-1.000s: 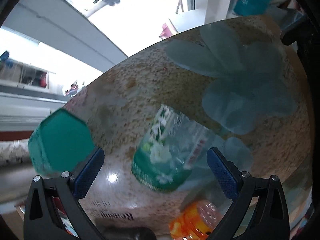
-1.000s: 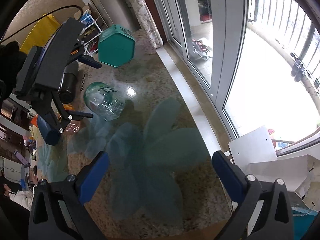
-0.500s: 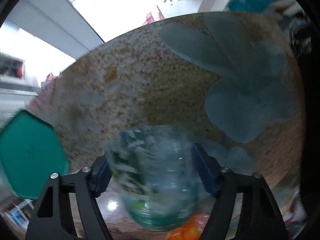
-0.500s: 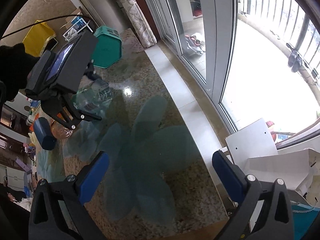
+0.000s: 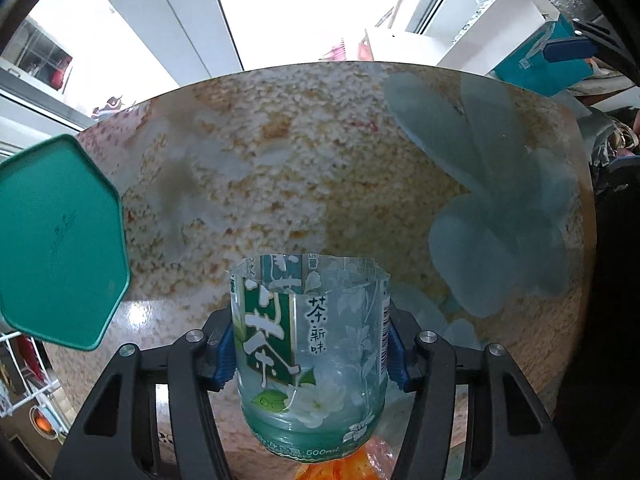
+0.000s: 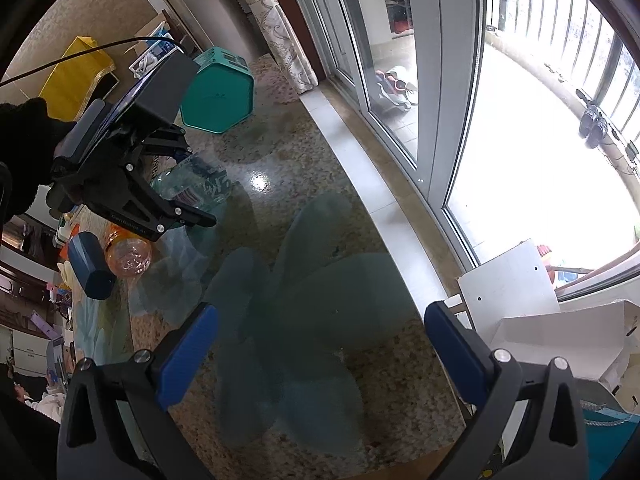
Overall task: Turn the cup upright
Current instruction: 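Lift the clear cup with the left gripper and rotate it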
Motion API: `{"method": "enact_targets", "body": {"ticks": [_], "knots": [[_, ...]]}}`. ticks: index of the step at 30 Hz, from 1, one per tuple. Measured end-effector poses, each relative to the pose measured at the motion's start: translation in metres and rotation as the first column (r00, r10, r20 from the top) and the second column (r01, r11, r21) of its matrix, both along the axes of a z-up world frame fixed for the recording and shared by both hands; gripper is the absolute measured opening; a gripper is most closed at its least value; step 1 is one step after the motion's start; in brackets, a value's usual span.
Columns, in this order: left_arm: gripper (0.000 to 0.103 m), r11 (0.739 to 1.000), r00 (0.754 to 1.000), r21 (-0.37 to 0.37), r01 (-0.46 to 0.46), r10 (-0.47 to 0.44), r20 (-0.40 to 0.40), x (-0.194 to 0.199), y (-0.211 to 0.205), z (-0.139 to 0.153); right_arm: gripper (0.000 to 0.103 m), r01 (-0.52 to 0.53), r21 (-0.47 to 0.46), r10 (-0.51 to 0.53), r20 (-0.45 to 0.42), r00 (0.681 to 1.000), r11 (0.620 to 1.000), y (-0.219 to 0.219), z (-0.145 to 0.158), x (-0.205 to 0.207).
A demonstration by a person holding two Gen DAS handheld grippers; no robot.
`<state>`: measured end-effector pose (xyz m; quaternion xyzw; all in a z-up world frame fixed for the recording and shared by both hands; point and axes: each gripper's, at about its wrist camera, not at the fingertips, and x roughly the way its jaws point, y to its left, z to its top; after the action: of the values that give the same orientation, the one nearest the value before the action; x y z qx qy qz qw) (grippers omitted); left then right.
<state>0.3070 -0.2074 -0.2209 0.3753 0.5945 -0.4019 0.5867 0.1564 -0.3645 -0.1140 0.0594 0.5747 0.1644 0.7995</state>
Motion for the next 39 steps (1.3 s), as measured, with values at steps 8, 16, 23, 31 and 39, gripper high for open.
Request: {"method": "enact_targets", "body": {"ticks": [8, 16, 23, 31, 39], "knots": [[0.062, 0.997, 0.997, -0.045, -0.067, 0.069, 0.037, -0.01, -0.013, 0.031, 0.103, 0.0, 0.012, 0.0, 0.015, 1.0, 1.0, 0.005, 0.009, 0.0], [0.062, 0.983, 0.979, -0.073, -0.167, 0.174, 0.105, -0.025, -0.014, 0.082, 0.103, 0.001, 0.012, -0.001, 0.061, 0.998, 1.0, 0.01, 0.031, -0.008], [0.062, 0.942, 0.946, -0.156, -0.296, 0.312, 0.09, -0.065, -0.008, 0.123, 0.103, -0.011, 0.002, 0.011, 0.066, 0.998, 1.0, 0.02, 0.039, -0.025], [0.062, 0.884, 0.889, -0.119, -0.453, 0.457, 0.009, -0.124, 0.024, 0.125, 0.103, -0.02, 0.004, 0.019, 0.073, 0.997, 1.0, 0.038, 0.048, -0.044], [0.062, 0.671, 0.678, -0.096, -0.735, 0.73, -0.093, -0.193, 0.092, 0.089, 0.103, -0.046, 0.015, 0.045, 0.051, 0.998, 0.999, 0.054, 0.046, -0.063]]}}
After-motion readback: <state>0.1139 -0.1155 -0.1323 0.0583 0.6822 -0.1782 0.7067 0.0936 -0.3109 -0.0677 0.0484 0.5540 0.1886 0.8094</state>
